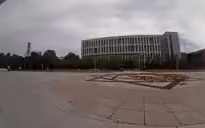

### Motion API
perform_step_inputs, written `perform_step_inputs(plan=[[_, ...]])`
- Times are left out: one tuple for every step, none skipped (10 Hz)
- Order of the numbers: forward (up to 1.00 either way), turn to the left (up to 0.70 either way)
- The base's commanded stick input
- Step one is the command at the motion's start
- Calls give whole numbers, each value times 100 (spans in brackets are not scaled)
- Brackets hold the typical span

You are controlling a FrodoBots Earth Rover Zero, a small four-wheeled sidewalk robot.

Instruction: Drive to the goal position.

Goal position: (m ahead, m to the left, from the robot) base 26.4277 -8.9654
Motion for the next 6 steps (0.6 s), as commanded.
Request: perform_step_inputs(plan=[[70, 0], [70, 0], [70, 0], [70, 0], [70, 0], [70, 0]])
